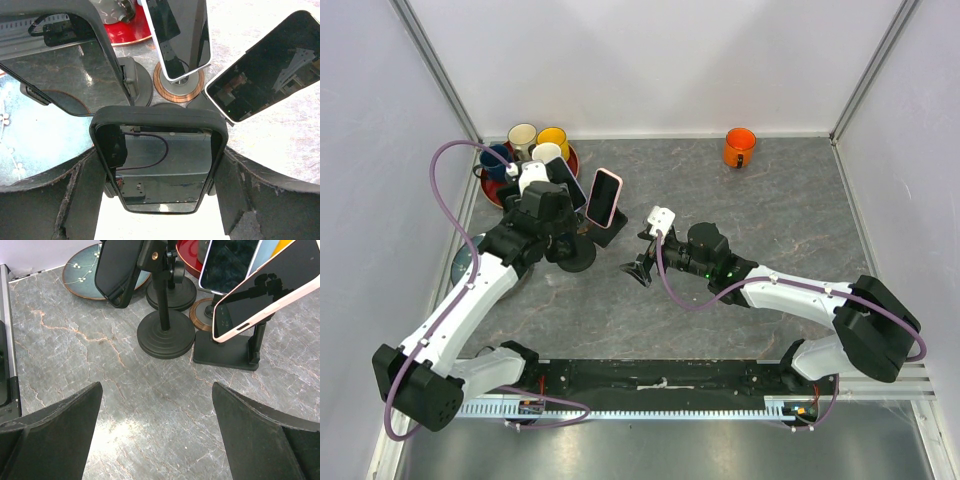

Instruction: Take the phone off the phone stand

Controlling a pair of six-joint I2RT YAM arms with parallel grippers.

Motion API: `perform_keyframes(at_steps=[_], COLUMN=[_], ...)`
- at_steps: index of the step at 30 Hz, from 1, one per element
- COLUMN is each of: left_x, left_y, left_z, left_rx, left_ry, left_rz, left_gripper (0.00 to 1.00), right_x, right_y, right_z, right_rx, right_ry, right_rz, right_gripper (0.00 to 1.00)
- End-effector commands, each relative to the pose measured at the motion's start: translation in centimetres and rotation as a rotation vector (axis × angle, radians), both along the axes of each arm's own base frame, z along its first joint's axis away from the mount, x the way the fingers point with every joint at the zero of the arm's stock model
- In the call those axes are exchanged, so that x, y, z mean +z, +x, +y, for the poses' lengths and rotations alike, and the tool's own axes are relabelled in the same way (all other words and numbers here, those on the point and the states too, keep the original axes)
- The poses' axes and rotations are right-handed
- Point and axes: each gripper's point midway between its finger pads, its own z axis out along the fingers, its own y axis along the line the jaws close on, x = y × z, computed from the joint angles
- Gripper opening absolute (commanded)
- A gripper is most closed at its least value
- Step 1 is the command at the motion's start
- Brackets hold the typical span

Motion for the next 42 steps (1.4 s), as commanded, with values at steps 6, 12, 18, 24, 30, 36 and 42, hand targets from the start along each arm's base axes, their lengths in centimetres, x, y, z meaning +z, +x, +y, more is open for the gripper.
perform_keyframes(at_steps=[6, 12, 18, 24, 30, 36, 42], left_x=[1.5, 3.8, 5.3, 7.3, 7.0, 7.6, 9.1], left_y=[-0.1, -1.3, -3.1, -5.1, -6.7, -6.6, -4.9], left_z=[-0.3, -1.0, -3.7, -7.5, -13.7, -19.8, -23.9], left_rx=[-0.007, -0.114, -0.35, -0.561, -0.776, -0.89, -0.949], left_ry=[-0.035, -0.05, -0.078, -0.169, -0.197, -0.14, -0.116], left_rz=[-0.062, -0.109, -0.133, -0.183, -0.208, -0.269, -0.375], left_gripper=[0.54, 0.36, 0.33, 0.28, 0.28, 0.27, 0.16], right_x=[2.6, 3.6, 5.2, 6.2, 6.1, 5.8, 3.5], right_y=[0.2, 0.1, -0.7, -1.0, -1.2, -1.8, -2.7], right_z=[0.5, 0.1, -0.9, -3.6, -7.4, -11.9, -14.8], right_rx=[0.018, 0.002, -0.022, -0.123, -0.268, -0.415, -0.484], right_ry=[0.05, 0.083, 0.151, 0.192, 0.241, 0.306, 0.331], right_rz=[-0.055, -0.059, -0.036, -0.03, -0.004, -0.015, -0.025], right_gripper=[0.98, 0.98, 0.98, 0.98, 0.98, 0.98, 0.98])
